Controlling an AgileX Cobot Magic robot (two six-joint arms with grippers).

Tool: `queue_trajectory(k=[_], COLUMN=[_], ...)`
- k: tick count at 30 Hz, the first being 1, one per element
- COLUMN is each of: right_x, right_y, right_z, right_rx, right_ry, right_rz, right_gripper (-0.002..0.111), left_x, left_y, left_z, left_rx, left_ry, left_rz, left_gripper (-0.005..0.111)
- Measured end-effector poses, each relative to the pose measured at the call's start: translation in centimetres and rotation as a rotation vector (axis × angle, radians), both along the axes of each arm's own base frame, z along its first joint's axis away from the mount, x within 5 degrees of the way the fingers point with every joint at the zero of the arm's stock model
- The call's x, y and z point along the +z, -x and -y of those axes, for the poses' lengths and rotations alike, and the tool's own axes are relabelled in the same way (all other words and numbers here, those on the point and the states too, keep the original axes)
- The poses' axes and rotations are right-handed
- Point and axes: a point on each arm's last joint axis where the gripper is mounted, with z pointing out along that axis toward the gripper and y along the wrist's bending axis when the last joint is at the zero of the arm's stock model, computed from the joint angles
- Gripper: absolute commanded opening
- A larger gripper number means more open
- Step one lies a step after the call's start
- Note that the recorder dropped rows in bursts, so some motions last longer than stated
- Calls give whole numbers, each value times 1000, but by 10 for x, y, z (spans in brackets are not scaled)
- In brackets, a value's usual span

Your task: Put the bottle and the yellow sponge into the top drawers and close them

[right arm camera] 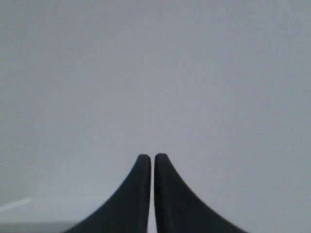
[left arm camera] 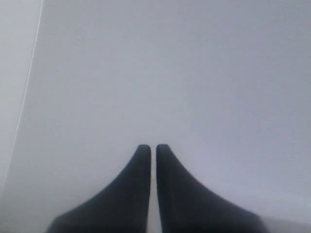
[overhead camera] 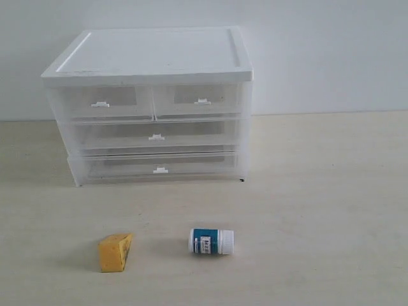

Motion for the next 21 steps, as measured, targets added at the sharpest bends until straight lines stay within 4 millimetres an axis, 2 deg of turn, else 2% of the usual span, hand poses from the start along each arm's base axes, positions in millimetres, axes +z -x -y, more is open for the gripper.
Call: queue_trajectory(k=[6, 10, 14, 16, 21], right_x=[14, 27, 52, 64, 100], right_y=[11, 16, 26, 29, 20], right_z=[1, 3, 5, 5, 4], right_rx=[95, 131, 181, 204, 215], right_ry=[-142, -204, -266, -291, -306], right_rz=[171, 221, 285, 304, 283], right_gripper=[0, 0, 0, 0, 0], left_x=[8, 21, 47, 62, 118], left_y=[4, 9, 10, 8, -9], left_z=[0, 4, 13, 18, 21], left_rx=[-130, -180, -307, -349, -381], left_ry=[251, 218, 234, 181, 129], left_rz=[130, 198, 235, 243, 246], left_gripper=[4, 4, 4, 4, 4])
